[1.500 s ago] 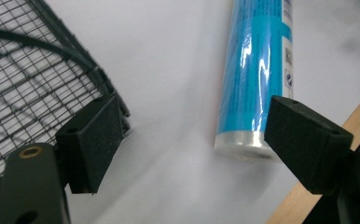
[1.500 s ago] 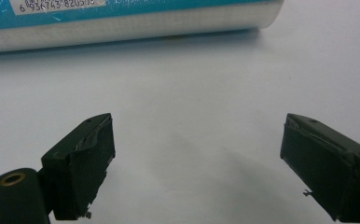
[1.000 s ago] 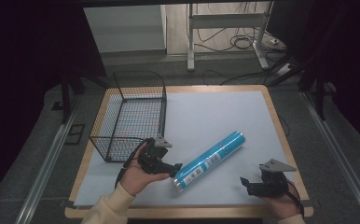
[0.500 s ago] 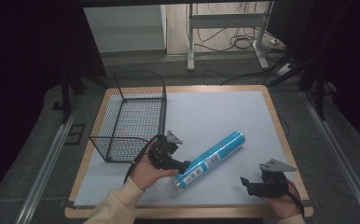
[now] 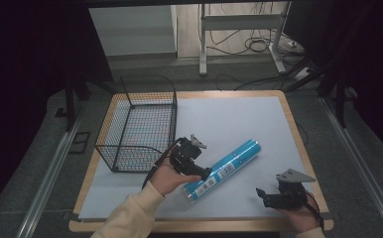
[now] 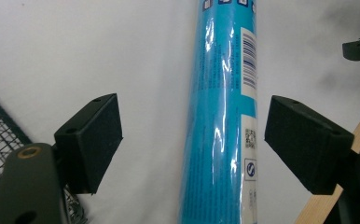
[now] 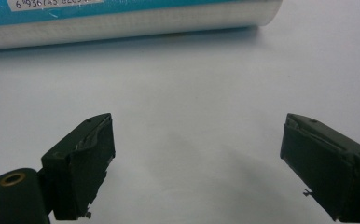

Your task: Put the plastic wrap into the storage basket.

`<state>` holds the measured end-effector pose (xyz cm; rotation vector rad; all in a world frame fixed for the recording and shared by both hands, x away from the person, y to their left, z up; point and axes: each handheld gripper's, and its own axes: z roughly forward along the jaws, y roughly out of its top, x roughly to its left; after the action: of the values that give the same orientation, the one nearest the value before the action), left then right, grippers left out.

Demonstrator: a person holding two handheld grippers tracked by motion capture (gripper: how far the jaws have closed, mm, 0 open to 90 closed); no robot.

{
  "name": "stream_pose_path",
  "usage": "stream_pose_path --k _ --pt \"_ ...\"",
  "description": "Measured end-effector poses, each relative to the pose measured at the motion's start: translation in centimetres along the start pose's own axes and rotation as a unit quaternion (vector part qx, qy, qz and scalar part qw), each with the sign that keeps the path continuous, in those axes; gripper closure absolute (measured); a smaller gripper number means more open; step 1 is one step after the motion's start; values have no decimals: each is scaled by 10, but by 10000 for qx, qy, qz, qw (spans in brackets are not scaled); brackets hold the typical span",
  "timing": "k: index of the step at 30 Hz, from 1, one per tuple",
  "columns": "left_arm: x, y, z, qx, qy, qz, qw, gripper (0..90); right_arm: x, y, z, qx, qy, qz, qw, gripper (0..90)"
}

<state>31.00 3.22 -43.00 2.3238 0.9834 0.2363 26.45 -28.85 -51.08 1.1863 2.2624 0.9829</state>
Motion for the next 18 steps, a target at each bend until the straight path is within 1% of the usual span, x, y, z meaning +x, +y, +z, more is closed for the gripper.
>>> stream_pose_path --k 7,8,9,14,18 --pt "-7 11 10 79 -33 53 9999 182 0 0 0 -9 -6 -8 10000 104" --pt "-9 14 14 166 -54 92 9998 182 0 0 0 -10 -4 -11 10000 104" --pt "-9 14 14 166 -54 92 9998 181 0 0 0 -10 -4 -11 10000 104" --pt "-14 22 25 311 -99 175 9993 179 -1 0 -1 -20 -14 8 10000 104" --pt "-14 23 29 372 -92 181 9991 178 -1 0 -1 -22 -10 13 10000 104"
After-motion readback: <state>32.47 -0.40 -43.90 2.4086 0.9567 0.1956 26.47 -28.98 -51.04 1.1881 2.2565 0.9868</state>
